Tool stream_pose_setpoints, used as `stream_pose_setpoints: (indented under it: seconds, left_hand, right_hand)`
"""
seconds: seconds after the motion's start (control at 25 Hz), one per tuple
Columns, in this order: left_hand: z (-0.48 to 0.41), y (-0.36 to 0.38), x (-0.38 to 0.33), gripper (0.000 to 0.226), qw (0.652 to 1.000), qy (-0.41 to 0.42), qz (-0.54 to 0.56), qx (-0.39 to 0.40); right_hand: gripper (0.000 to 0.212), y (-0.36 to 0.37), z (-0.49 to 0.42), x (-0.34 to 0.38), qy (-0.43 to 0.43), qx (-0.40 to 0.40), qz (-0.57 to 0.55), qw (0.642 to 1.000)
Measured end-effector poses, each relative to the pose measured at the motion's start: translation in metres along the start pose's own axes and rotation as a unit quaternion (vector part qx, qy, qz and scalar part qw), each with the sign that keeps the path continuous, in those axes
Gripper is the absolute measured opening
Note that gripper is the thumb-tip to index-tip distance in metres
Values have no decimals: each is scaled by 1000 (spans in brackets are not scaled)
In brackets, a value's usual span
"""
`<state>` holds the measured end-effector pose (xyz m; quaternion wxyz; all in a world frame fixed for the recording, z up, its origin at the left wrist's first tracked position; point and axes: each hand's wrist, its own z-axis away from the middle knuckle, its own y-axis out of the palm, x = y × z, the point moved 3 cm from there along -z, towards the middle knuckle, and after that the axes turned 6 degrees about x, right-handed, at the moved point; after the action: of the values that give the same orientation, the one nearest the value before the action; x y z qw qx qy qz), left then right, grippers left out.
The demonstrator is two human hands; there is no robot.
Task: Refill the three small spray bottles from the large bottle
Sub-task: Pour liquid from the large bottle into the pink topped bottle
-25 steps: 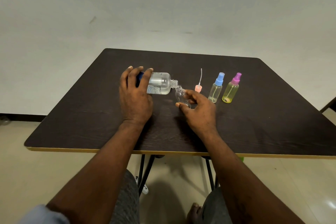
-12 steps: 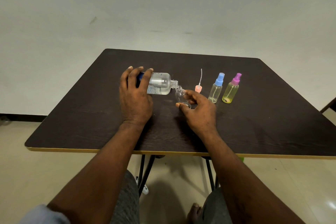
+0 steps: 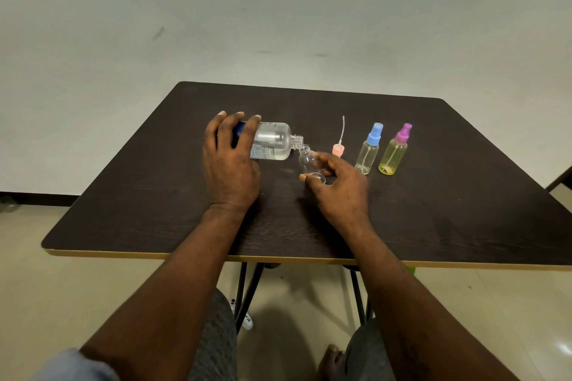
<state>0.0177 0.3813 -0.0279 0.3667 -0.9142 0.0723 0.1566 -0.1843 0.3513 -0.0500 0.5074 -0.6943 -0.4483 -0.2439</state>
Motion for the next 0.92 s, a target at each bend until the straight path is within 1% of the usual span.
stream_pose_setpoints:
  seconds: [0.92]
  left_hand:
    - [-1,0,0,60,1000,2,1,-4]
  right_hand:
    - [49,0,1,2,5,1,-5,1000]
